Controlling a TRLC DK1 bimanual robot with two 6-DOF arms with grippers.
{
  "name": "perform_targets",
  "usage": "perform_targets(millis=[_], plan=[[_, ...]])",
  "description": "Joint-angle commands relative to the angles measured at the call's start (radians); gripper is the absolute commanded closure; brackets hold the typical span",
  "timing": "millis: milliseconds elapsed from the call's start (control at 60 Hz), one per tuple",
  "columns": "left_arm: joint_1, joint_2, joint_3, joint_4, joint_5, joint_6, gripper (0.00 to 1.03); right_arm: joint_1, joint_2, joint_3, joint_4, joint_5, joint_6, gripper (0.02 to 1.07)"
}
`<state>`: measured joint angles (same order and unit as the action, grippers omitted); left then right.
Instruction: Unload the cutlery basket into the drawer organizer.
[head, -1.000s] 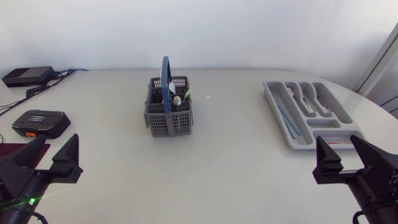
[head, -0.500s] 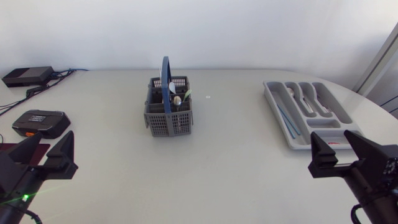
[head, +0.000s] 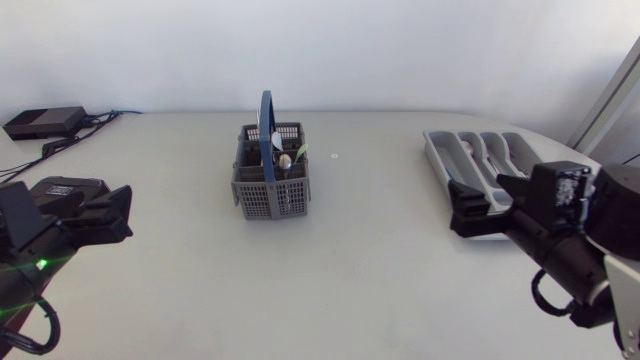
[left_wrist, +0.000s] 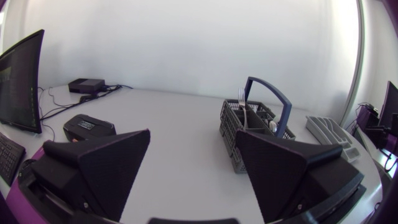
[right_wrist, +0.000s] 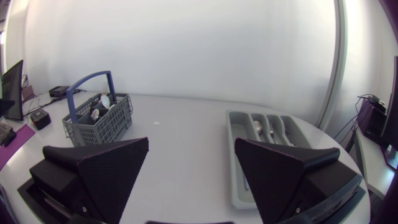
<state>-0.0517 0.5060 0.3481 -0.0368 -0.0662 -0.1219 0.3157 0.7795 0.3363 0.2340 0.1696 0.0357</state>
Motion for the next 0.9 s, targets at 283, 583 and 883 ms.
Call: perform_targets(millis=[283, 583, 883], plan=[[-0.086, 0.350, 0.203, -0.086, -0.066, -0.038, 0.09, 0.250, 0.368, 0.254, -0.093, 0.071, 0.006, 0.07], [-0.117, 0.577, 0.338, -0.158, -0.009, 0.148, 0.09, 0.355, 0.621, 0.497, -0.208, 0.051, -0.077, 0.07], [-0.129, 0.614, 0.308, -0.009, 0.009, 0.182, 0.09, 0.341, 0.873, 0.734, -0.211, -0.177, -0.094, 0.07]])
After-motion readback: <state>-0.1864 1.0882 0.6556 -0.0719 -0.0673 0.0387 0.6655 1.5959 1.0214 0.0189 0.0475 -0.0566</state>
